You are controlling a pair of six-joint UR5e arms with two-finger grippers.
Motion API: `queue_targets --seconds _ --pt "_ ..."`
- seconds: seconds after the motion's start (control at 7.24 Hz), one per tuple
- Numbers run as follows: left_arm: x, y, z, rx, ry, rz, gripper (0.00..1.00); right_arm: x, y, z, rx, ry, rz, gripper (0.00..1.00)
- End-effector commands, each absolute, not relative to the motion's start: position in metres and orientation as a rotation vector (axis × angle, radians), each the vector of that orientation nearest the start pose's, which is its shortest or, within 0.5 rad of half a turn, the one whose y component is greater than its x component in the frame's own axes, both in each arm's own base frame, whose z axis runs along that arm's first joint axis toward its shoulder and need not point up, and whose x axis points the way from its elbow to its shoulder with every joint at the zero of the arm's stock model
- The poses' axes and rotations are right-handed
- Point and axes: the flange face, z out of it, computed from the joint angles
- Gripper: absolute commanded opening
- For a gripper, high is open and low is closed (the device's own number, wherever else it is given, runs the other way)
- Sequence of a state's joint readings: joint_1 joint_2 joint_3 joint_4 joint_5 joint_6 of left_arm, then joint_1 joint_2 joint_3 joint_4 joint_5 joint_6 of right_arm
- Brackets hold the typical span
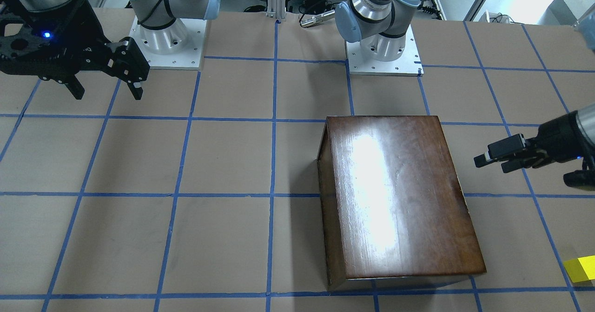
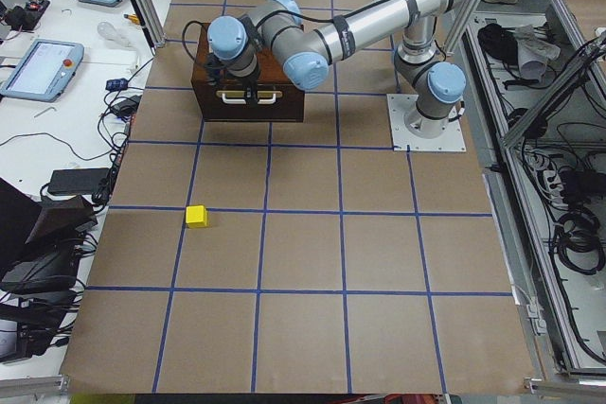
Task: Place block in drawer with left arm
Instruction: 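Hook the left gripper onto the white drawer handle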
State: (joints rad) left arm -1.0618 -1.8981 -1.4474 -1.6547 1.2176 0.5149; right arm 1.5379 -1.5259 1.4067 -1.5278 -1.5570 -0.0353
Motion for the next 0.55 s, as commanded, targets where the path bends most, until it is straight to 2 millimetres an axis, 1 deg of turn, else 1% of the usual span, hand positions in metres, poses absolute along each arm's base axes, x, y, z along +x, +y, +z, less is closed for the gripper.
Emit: queue_targets --seconds 0.0,0.14,0.28,0.41 --pt "0.148 -0.601 0.311 -0.024 3.619 0.144 1.00 0.118 -0.520 0.541 -0.006 3.128 -0.118 1.00" --pt "0.146 -0.596 0.301 0.052 3.629 0.152 1.00 0.118 -0.519 0.542 -0.006 3.128 -0.121 1.00" --pt "0.144 -0.594 0.294 0.079 3.631 0.150 1.00 0.118 -0.519 0.542 -0.006 3.128 -0.121 1.00" --pt "0.146 -0.597 0.289 0.083 3.628 0.122 1.00 0.118 -0.520 0.541 -0.006 3.128 -0.118 1.00"
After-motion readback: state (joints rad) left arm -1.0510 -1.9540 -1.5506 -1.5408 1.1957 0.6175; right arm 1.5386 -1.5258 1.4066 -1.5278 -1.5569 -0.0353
